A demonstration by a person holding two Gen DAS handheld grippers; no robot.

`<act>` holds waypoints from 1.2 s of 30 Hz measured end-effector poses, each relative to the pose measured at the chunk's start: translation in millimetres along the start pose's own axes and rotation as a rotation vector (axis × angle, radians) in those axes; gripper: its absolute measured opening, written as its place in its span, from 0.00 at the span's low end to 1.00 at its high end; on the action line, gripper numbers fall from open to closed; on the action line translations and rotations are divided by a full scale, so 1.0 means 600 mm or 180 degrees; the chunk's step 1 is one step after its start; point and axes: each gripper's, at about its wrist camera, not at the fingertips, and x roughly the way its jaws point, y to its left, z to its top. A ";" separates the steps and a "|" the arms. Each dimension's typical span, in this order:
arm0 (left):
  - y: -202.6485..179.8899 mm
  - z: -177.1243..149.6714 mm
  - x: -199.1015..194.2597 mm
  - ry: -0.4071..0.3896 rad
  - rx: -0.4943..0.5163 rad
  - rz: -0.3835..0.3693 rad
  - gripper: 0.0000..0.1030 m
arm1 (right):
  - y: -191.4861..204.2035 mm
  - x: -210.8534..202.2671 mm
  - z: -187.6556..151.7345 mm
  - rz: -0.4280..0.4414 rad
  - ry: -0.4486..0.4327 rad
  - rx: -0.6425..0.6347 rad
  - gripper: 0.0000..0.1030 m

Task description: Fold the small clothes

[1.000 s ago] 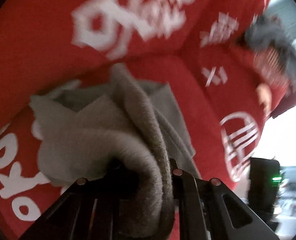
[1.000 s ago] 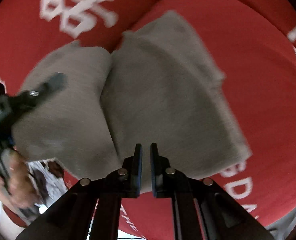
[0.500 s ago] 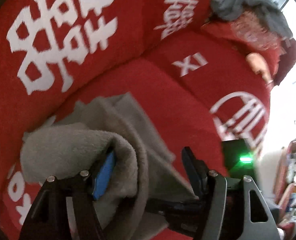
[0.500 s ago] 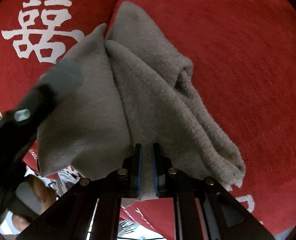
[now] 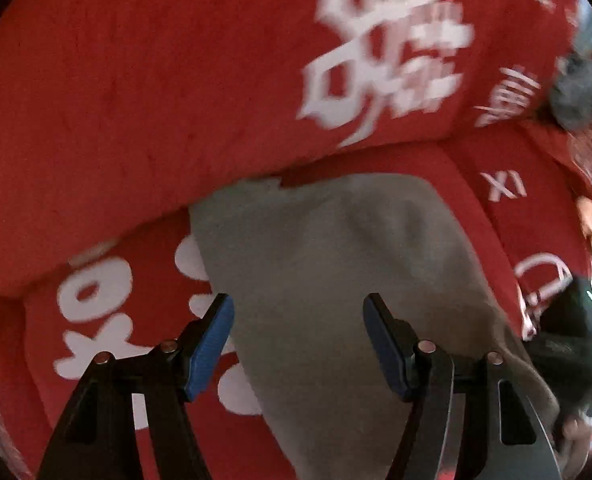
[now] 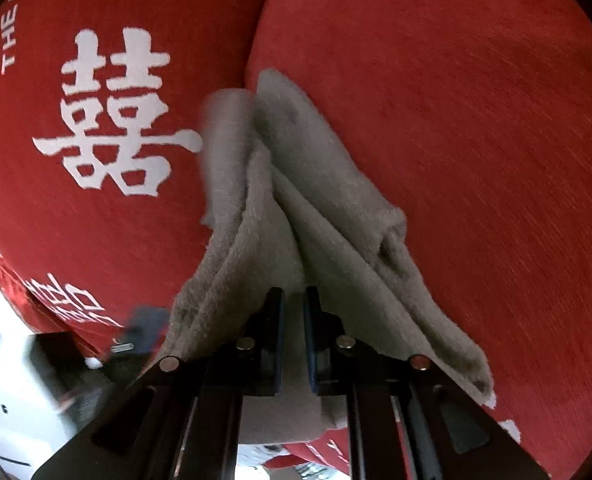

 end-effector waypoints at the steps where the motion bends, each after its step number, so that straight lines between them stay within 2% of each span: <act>1: 0.008 0.006 0.014 0.0054 -0.0085 0.0012 0.66 | -0.006 -0.006 0.004 0.0048 -0.0032 0.0053 0.12; 2: 0.013 0.009 0.026 0.0080 -0.0173 0.0050 0.66 | -0.017 -0.035 0.005 0.0111 -0.0070 0.0122 0.12; 3: 0.019 0.010 0.030 0.0068 -0.0236 0.0058 0.66 | -0.020 -0.034 -0.005 0.0174 -0.0101 0.0180 0.13; 5: 0.029 -0.002 0.031 0.0050 -0.0330 0.0035 0.66 | -0.041 -0.051 -0.008 0.0439 -0.0171 0.0392 0.14; 7: 0.037 -0.018 0.033 0.0080 -0.0347 0.0030 0.66 | -0.066 -0.065 -0.017 0.0765 -0.0221 0.0673 0.19; 8: 0.041 -0.028 0.033 0.0104 -0.0334 0.0054 0.66 | -0.073 -0.067 -0.020 0.0899 -0.0226 0.0781 0.28; 9: 0.047 -0.036 0.032 0.0117 -0.0329 0.0078 0.66 | -0.084 -0.067 -0.021 0.1109 -0.0205 0.0904 0.43; 10: 0.053 -0.048 0.030 0.0136 -0.0336 0.0083 0.66 | -0.069 -0.050 -0.022 0.1241 -0.0191 0.0960 0.51; 11: 0.051 -0.054 0.032 0.0164 -0.0338 0.0078 0.66 | -0.069 -0.047 -0.021 0.1350 -0.0171 0.0999 0.57; 12: 0.054 -0.060 0.032 0.0196 -0.0335 0.0082 0.66 | -0.055 -0.042 -0.020 0.1345 -0.0139 0.0950 0.57; 15: 0.064 -0.075 0.031 0.0226 -0.0325 0.0134 0.66 | -0.003 -0.024 -0.010 0.1185 -0.0002 0.0659 0.59; 17: 0.067 -0.080 0.032 0.0244 -0.0335 0.0141 0.66 | 0.036 -0.005 0.010 0.0838 0.0112 0.0387 0.58; 19: 0.067 -0.082 0.034 0.0243 -0.0331 0.0151 0.66 | 0.081 0.005 0.028 0.0304 0.0226 -0.0076 0.37; 20: 0.066 -0.082 0.034 0.0238 -0.0322 0.0158 0.66 | 0.108 0.010 0.031 0.0019 0.0263 -0.0376 0.20; 22: 0.058 -0.080 0.035 0.0236 -0.0290 0.0146 0.66 | 0.162 0.011 0.024 -0.0283 0.0246 -0.0905 0.19; 24: 0.051 -0.082 0.028 0.0209 -0.0229 0.0110 0.66 | 0.193 0.000 0.011 -0.0274 0.0170 -0.1167 0.17; 27: 0.033 -0.087 0.026 0.0192 -0.0095 0.0122 0.66 | 0.192 -0.022 0.005 -0.0236 0.0058 -0.1200 0.17; 31: 0.024 -0.092 0.047 0.0233 -0.0046 0.0151 0.66 | 0.137 0.002 0.020 -0.0742 0.0069 -0.1047 0.17; 32: 0.027 -0.093 0.048 0.0238 -0.0079 0.0128 0.71 | 0.134 0.010 0.021 -0.0859 0.0085 -0.1080 0.17; 33: 0.029 -0.094 0.047 0.0239 -0.0092 0.0152 0.77 | 0.131 0.015 0.021 -0.0919 0.0093 -0.1103 0.18; 36: 0.043 -0.100 0.040 0.0270 -0.0087 0.0134 0.78 | 0.132 0.005 0.021 -0.0971 0.0013 -0.1080 0.18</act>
